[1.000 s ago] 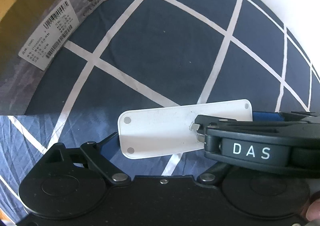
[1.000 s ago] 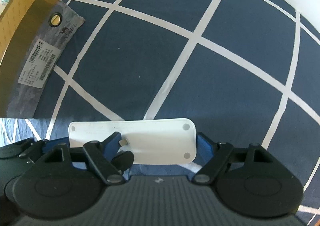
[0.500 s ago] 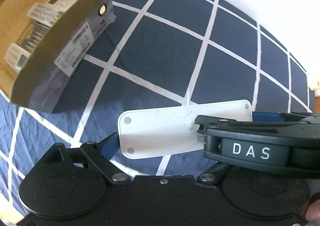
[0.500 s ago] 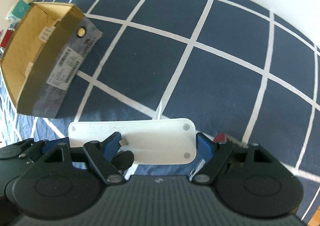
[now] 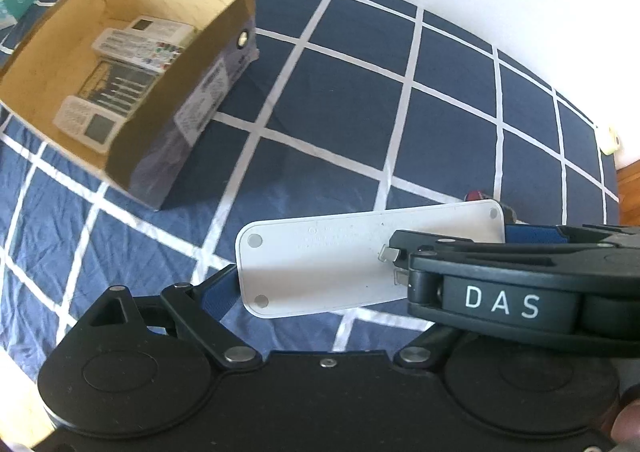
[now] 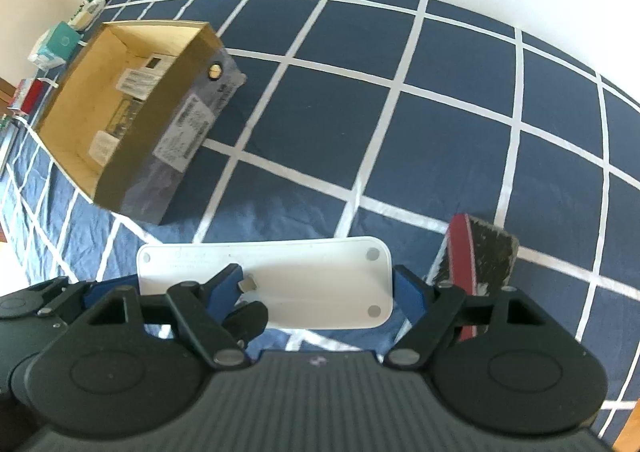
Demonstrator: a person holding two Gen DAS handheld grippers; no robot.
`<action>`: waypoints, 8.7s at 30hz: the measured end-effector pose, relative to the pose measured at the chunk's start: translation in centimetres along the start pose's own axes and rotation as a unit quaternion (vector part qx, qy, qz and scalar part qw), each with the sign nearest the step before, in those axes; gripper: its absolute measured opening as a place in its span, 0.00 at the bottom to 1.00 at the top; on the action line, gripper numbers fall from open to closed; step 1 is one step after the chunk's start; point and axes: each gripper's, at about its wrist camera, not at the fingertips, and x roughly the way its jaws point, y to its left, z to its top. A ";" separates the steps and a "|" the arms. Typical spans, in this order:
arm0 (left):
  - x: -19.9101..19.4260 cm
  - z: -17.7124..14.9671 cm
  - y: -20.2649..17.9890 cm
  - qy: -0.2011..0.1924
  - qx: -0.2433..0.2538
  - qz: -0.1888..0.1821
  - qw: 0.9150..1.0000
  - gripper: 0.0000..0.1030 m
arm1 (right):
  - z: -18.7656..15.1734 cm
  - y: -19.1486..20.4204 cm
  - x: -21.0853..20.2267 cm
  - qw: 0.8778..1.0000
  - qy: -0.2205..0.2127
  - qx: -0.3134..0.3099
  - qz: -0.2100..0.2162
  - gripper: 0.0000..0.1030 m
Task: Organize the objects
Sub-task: 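Carry the power strip with the right tool over the box, then lower the power strip into the box and open the right tool, then lift the right tool out of the box and move toward the black-red phone case, then lower the open right tool over the black-red phone case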
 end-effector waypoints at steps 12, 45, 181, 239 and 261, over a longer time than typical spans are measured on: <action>-2.4 0.5 5.5 -0.019 0.030 0.002 0.999 0.88 | -0.9 6.0 -0.5 0.999 -0.027 0.017 0.002 0.78; -5.5 12.6 24.1 -0.019 0.186 -0.023 0.982 0.88 | 5.9 25.6 3.1 0.983 -0.081 0.164 -0.019 0.77; 2.2 1.8 1.9 0.033 0.214 -0.025 0.976 1.00 | -6.2 -4.2 -0.6 0.955 -0.076 0.276 -0.080 1.00; 12.8 0.7 -9.0 0.121 0.335 -0.021 0.934 1.00 | -13.0 -17.5 7.6 0.906 0.001 0.389 -0.169 0.77; 14.8 2.4 -15.4 0.132 0.370 -0.043 0.918 1.00 | -11.1 -23.2 5.2 0.888 -0.046 0.451 -0.075 0.78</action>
